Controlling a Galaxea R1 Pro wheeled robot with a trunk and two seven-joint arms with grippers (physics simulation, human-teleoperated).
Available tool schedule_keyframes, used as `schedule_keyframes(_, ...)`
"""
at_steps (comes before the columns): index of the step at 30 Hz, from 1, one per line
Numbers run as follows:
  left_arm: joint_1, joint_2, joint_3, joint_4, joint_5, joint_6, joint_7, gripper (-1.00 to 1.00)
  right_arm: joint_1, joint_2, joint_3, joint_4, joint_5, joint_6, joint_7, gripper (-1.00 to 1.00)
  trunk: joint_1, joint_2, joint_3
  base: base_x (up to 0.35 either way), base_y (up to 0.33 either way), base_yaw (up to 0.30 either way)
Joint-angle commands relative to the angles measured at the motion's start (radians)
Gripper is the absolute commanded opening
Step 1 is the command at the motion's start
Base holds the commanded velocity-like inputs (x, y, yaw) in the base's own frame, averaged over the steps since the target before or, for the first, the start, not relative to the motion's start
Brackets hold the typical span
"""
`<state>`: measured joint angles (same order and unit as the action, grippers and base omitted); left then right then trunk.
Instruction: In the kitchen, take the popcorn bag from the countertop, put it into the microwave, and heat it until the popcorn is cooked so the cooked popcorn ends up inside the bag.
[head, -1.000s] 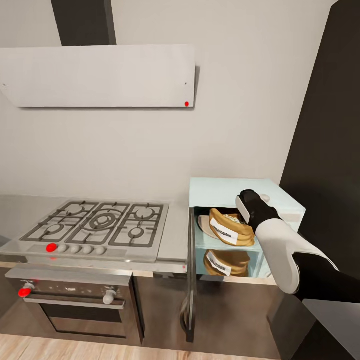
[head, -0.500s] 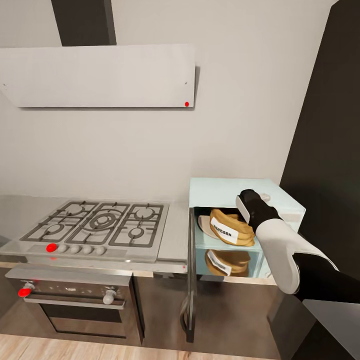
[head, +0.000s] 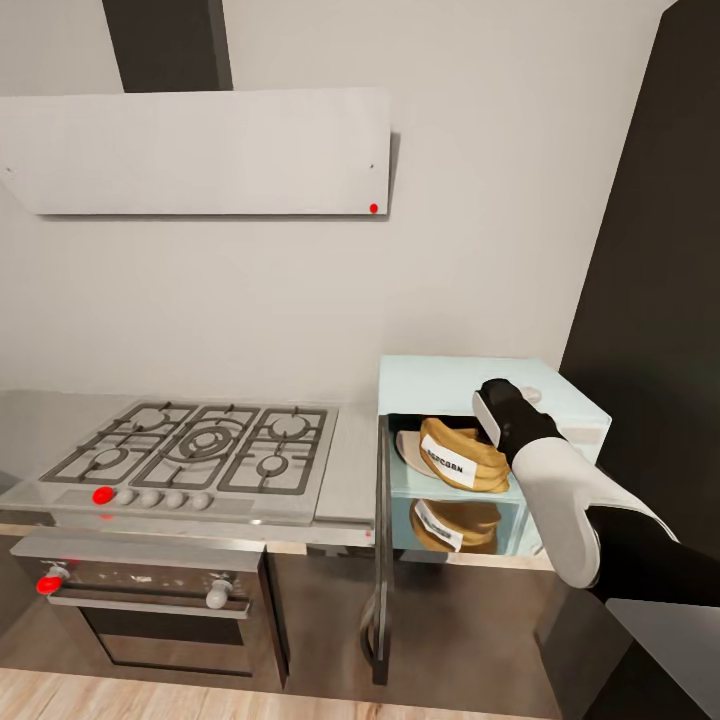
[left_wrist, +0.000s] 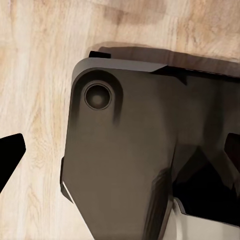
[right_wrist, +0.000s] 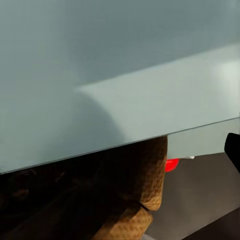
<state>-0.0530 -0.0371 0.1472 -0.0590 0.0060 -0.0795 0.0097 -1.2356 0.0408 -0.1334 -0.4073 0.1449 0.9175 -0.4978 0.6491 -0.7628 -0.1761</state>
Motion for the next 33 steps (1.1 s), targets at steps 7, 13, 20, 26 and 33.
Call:
schedule_keyframes(7, -0.001, 0.0, 0.005, 0.001, 0.002, -0.003, 0.001, 1.0, -0.001, 0.007, -0.008, -0.001, 0.01, 0.006, 0.002, 1.0, 0.0, -0.001, -0.002, 0.0, 0.0, 0.0)
schedule_keyframes(13, -0.001, 0.002, 0.005, 0.001, 0.001, -0.003, 0.001, 1.0, -0.001, 0.008, -0.008, -0.001, 0.01, 0.007, 0.002, 1.0, 0.0, -0.001, -0.002, 0.0, 0.0, 0.0)
schedule_keyframes(20, -0.001, 0.001, 0.005, 0.001, 0.001, -0.003, 0.001, 1.0, -0.001, 0.006, -0.008, -0.001, 0.01, 0.008, 0.002, 1.0, 0.0, -0.001, -0.002, -0.05, 0.0, 0.0)
schedule_keyframes(26, 0.0, 0.0, 0.005, 0.001, 0.001, -0.003, 0.001, 1.0, -0.001, 0.005, -0.008, -0.001, 0.01, 0.009, 0.002, 1.0, 0.0, -0.001, -0.002, -0.002, 0.0, 0.0)
schedule_keyframes(33, 0.0, -0.001, 0.005, 0.001, 0.001, -0.003, 0.001, 1.0, -0.001, 0.004, -0.008, -0.002, 0.01, 0.008, 0.002, 1.0, 0.0, -0.001, -0.002, -0.16, 0.0, 0.0)
